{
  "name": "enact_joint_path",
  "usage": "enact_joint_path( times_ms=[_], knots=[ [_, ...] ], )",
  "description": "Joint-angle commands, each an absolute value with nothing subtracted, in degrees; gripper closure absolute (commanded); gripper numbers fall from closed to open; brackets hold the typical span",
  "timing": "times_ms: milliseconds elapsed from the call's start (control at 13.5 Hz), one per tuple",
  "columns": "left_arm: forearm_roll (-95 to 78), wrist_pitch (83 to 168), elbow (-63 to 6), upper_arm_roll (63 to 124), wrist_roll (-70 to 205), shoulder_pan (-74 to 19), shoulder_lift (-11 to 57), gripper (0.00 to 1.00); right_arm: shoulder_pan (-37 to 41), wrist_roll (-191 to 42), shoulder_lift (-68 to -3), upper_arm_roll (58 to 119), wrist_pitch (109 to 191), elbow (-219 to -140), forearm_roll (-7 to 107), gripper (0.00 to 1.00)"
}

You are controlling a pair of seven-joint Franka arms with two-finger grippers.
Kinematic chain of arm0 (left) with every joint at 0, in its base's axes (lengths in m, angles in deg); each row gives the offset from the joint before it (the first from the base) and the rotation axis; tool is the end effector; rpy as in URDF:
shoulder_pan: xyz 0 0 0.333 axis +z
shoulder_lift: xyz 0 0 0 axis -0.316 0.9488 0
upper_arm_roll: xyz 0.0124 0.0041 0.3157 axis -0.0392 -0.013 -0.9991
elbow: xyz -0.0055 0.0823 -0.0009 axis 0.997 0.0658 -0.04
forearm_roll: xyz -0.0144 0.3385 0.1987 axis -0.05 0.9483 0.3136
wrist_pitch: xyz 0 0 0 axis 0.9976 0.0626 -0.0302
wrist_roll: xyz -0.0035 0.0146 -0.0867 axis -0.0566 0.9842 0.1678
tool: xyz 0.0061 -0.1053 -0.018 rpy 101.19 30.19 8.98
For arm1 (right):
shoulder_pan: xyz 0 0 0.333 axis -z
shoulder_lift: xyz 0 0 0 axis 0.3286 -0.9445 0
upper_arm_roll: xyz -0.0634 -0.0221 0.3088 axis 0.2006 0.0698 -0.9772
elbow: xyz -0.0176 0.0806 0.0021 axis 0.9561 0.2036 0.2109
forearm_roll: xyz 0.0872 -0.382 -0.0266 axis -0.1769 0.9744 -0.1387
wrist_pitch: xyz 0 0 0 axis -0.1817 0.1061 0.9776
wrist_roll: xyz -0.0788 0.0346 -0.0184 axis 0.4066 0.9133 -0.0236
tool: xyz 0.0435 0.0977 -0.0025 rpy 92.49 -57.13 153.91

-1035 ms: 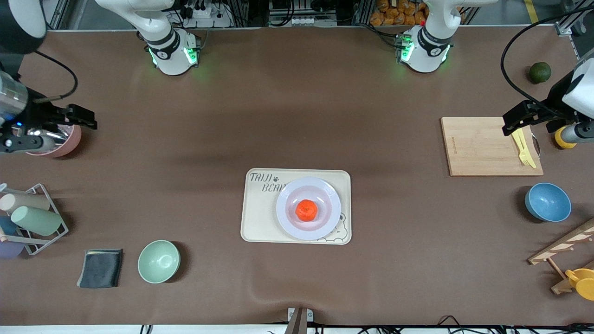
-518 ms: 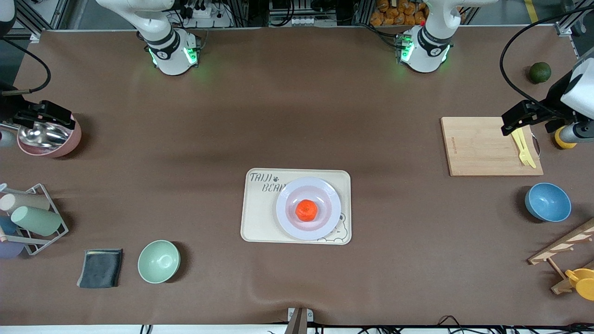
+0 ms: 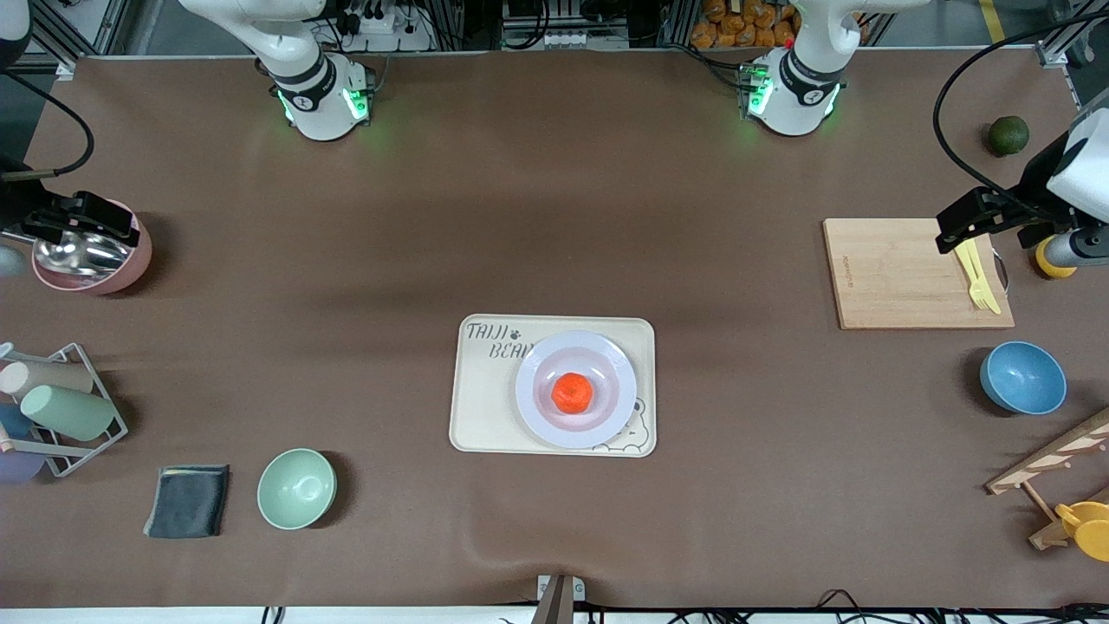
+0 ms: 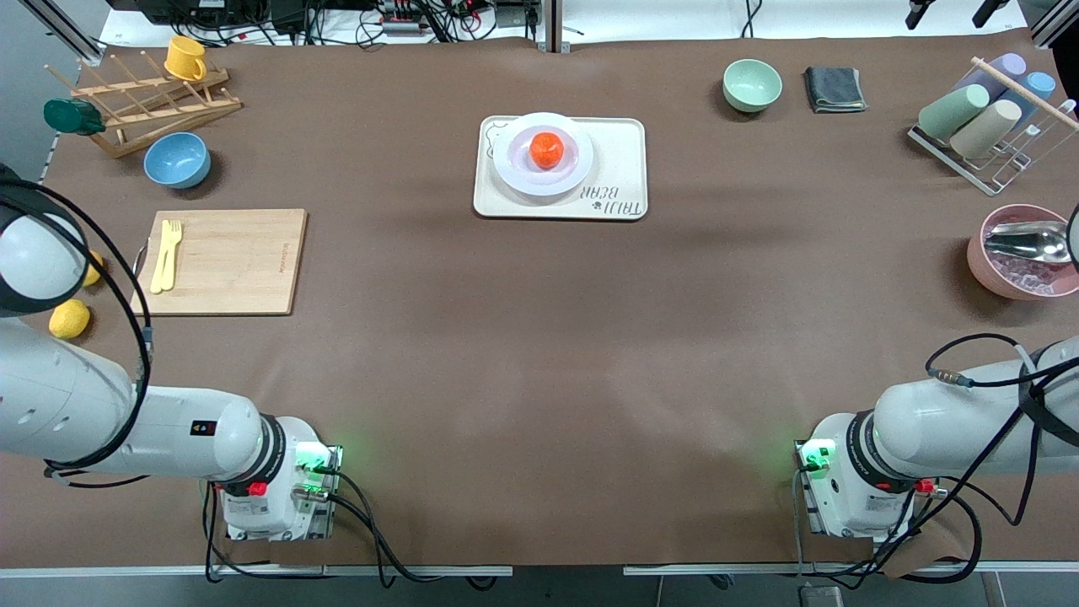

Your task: Place orange and plate with both arms

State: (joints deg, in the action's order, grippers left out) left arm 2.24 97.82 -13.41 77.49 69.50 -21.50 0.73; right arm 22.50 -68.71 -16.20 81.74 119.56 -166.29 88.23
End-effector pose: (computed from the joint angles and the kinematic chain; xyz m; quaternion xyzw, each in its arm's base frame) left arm 0.5686 -0.0480 0.6379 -0.9994 -0.0285 -0.0153 0.0117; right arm 0.5654 -0.0235 0.6114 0.9987 -0.0229 -0.0449 0.0102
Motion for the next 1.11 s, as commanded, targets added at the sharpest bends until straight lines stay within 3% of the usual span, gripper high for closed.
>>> enact_joint_path(
  times_ms=[0,1035],
  knots=[
    [2.35,97.83,-13.44,77.56,68.38,-21.41,0.36,0.00,24.46,-68.00,-15.61,80.72,120.49,-167.25,88.31,0.00],
    [2.35,97.83,-13.09,77.56,68.46,-21.23,0.36,0.00,24.02,-68.00,-15.52,80.63,120.22,-167.34,89.18,0.00]
  ],
)
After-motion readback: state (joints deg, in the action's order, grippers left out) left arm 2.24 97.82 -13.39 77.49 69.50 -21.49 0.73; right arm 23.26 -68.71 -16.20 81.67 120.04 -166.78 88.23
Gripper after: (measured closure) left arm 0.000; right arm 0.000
